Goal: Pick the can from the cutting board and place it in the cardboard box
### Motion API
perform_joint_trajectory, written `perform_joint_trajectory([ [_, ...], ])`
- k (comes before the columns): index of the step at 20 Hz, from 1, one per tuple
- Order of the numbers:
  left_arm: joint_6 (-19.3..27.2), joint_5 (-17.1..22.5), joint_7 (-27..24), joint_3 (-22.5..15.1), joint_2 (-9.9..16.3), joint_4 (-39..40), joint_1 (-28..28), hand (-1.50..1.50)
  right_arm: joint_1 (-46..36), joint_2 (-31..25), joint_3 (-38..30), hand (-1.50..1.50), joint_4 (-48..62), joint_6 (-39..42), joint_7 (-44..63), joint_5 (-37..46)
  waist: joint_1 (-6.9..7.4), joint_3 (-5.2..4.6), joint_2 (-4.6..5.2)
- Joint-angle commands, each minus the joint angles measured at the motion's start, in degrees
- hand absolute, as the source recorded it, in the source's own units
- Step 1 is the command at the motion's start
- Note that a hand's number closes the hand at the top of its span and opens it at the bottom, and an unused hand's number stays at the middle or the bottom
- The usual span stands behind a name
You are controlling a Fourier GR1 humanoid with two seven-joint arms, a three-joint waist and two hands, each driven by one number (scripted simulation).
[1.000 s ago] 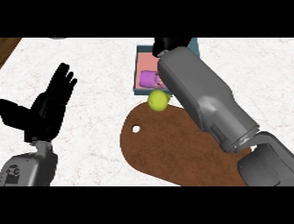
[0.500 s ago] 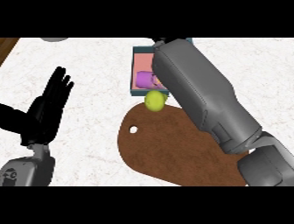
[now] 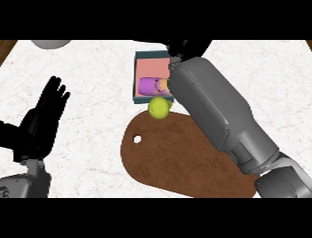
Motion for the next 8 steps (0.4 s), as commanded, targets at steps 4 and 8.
perform_joint_trajectory([
  [4, -0.1, 1.2, 2.28, 1.75, 1.19, -1.77, 0.52, 0.0, 7.08, 0.31, 2.47, -1.5, -7.09, -9.2, 0.82, 1.28, -1.74, -0.02, -0.48],
  [8, 3.35, -2.03, 1.61, -0.34, -1.6, 1.02, -1.86, 0.0, 13.01, 0.31, 7.79, -1.5, -9.51, -12.97, 3.43, 3.79, -1.68, -0.03, -0.37],
])
